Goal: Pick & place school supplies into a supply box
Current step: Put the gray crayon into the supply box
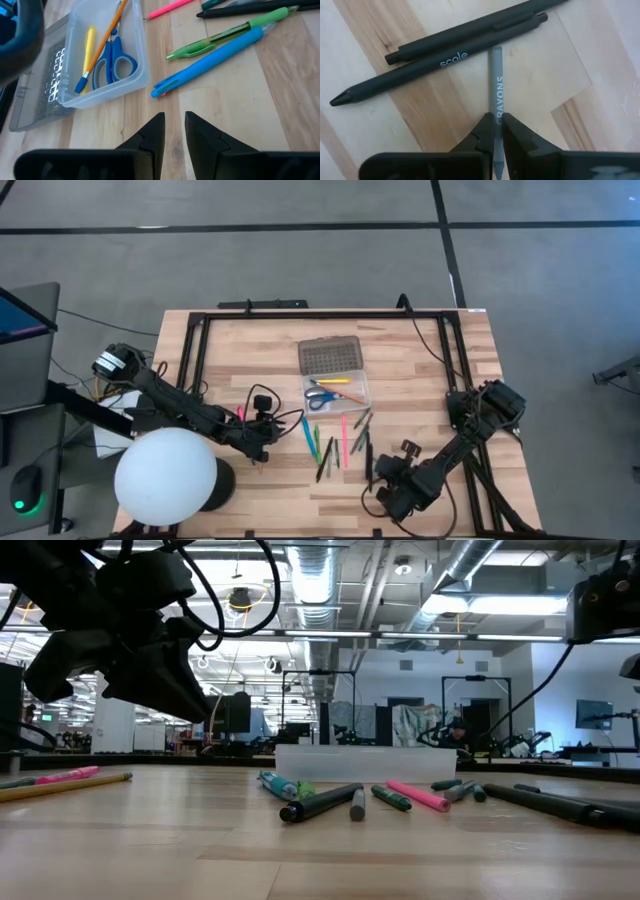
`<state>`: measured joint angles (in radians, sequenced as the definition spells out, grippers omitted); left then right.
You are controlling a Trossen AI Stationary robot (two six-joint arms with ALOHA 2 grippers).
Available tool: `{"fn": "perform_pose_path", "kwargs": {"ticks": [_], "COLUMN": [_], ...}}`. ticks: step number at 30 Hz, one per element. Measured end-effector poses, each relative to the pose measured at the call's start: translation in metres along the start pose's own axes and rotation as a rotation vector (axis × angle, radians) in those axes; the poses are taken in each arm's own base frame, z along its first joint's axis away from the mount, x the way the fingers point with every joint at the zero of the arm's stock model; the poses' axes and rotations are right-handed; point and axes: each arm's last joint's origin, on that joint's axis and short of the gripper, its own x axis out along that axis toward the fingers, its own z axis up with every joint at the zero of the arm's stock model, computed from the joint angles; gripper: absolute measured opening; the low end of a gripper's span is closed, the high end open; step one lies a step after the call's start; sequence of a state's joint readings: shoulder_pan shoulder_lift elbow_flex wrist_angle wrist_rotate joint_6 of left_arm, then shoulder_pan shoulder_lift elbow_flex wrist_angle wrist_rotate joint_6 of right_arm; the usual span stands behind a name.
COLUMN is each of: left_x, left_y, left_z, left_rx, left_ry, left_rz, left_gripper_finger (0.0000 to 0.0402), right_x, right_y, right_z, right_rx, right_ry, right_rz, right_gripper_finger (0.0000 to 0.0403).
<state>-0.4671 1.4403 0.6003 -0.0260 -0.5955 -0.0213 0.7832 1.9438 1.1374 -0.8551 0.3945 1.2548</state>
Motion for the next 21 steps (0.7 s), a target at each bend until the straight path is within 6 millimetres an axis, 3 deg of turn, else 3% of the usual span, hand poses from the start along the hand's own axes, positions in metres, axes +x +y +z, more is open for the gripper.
{"fn": "perform_pose_path", "kwargs": {"ticks": [11, 21], "left_x": [0.0, 0.0], "left_y": [0.001, 0.001], "left_z": [0.0, 0.0], "left_rx": [-0.005, -0.007], "left_ry": [-0.002, -0.002], "left_rz": [0.022, 0.018], "left_gripper_finger": [0.0071, 0.0071], "right_x": [-0.003, 0.001], "right_y": [0.002, -0.001], "right_z": [-0.007, 0.003], "right_rx": [-0.023, 0.05], "right_ry": [-0.029, 0.132], "right_rz": [-0.009, 0.043], "right_gripper_finger": [0.0004, 0.0043]}}
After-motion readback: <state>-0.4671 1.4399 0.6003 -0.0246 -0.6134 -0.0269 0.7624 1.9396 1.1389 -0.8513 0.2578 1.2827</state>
